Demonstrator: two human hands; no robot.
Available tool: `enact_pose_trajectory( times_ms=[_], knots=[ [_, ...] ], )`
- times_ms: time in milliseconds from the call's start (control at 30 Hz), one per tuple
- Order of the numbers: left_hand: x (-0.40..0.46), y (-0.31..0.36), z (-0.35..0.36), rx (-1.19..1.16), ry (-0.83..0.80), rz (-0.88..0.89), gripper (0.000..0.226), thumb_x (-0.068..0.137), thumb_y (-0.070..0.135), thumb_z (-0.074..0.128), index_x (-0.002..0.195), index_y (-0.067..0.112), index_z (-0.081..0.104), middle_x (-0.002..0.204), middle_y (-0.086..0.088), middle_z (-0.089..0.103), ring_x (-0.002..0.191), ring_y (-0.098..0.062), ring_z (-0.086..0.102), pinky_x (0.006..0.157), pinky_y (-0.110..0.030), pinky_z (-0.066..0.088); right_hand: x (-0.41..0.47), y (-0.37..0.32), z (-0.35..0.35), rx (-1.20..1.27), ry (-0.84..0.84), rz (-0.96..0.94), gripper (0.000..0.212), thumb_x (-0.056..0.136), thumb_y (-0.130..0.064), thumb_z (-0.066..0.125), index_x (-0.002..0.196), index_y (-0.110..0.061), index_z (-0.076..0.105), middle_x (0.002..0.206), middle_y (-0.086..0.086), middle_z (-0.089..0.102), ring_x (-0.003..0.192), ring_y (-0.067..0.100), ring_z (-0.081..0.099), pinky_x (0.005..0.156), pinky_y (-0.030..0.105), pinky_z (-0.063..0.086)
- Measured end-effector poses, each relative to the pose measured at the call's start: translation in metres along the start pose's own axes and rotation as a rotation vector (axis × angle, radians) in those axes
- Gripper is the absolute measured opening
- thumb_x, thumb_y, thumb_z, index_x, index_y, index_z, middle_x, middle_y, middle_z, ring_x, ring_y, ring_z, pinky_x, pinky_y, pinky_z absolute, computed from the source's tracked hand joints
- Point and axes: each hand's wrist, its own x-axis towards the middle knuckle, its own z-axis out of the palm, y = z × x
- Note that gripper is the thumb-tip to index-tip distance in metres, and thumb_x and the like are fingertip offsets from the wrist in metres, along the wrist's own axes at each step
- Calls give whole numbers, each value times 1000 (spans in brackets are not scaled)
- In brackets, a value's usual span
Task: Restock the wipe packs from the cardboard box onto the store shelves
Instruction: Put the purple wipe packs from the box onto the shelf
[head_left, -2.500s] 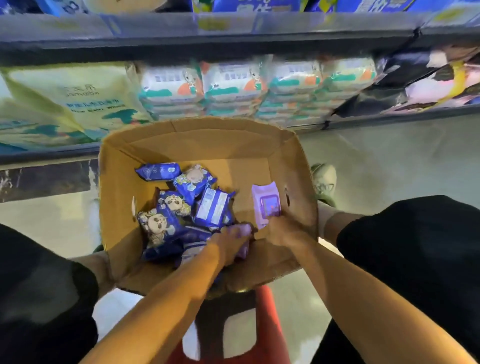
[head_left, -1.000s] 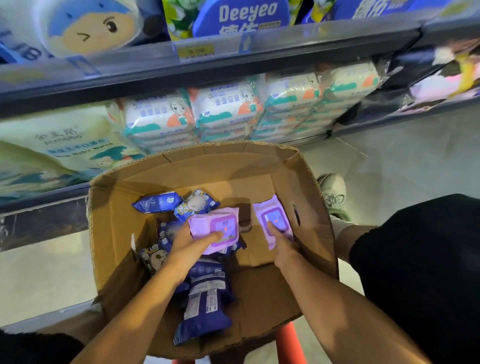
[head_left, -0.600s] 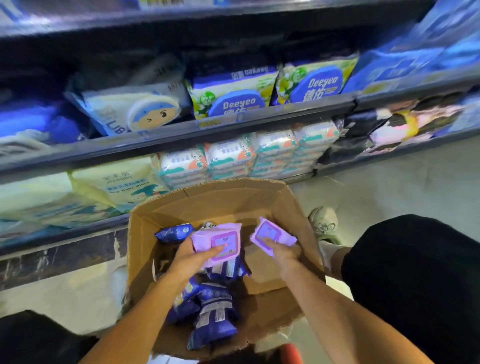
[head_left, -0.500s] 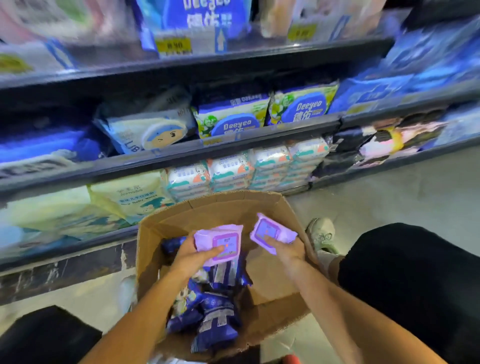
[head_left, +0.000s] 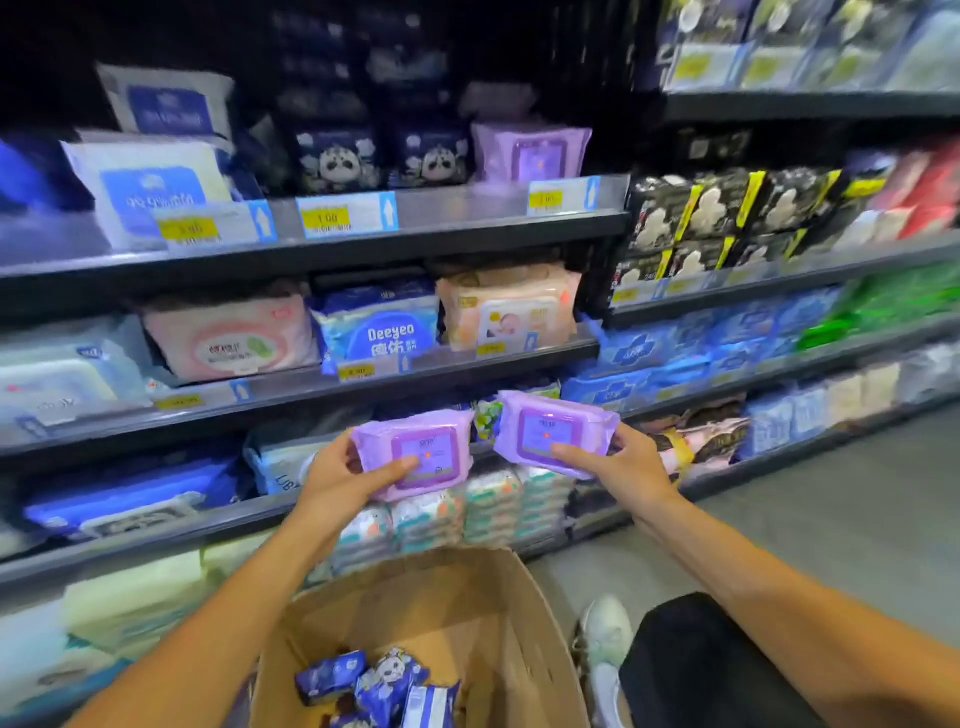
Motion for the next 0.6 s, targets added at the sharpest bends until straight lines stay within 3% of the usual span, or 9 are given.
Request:
enact_pose_trajectory(
  times_ms=[67, 200, 367, 500, 600],
  knots=[
    [5, 34, 8, -2, -16, 76, 53, 63, 15, 90, 111, 20, 67, 103, 3, 77, 94, -12, 73, 74, -23, 59, 8, -30, -15, 2, 1, -65, 36, 70, -13, 90, 100, -19, 72, 88, -8, 75, 68, -4, 67, 61, 11, 51],
    [12, 93, 22, 2, -58, 219, 61, 59, 24, 89, 115, 16, 67, 106, 4, 77, 98, -12, 72, 75, -22, 58, 26, -87, -40, 4, -4, -196, 38, 73, -14, 88, 106, -21, 71, 92, -9, 76, 78, 2, 70, 64, 13, 53],
    [23, 148, 30, 42, -45, 363, 52, 70, 17, 88, 118, 17, 66, 110, 4, 76, 103, -12, 71, 86, -25, 57, 57, -149, -55, -20, 2, -343, 43, 74, -18, 87, 112, -18, 68, 100, -1, 76, 88, 8, 73, 78, 28, 61],
    [33, 191, 31, 47, -45, 430, 48, 73, 15, 86, 116, 15, 66, 108, 4, 76, 100, -11, 72, 80, -18, 57, 83, -195, -58, -20, 19, -448, 49, 74, -20, 87, 119, -13, 68, 106, 4, 76, 100, 21, 72, 89, 40, 59],
    [38, 220, 34, 33, -41, 464, 45, 76, 17, 84, 117, 20, 65, 105, 7, 76, 97, -6, 72, 74, -15, 57, 102, -228, -54, -36, 24, -513, 46, 75, -19, 86, 117, -13, 69, 106, 3, 75, 96, 15, 72, 81, 28, 59]
  ],
)
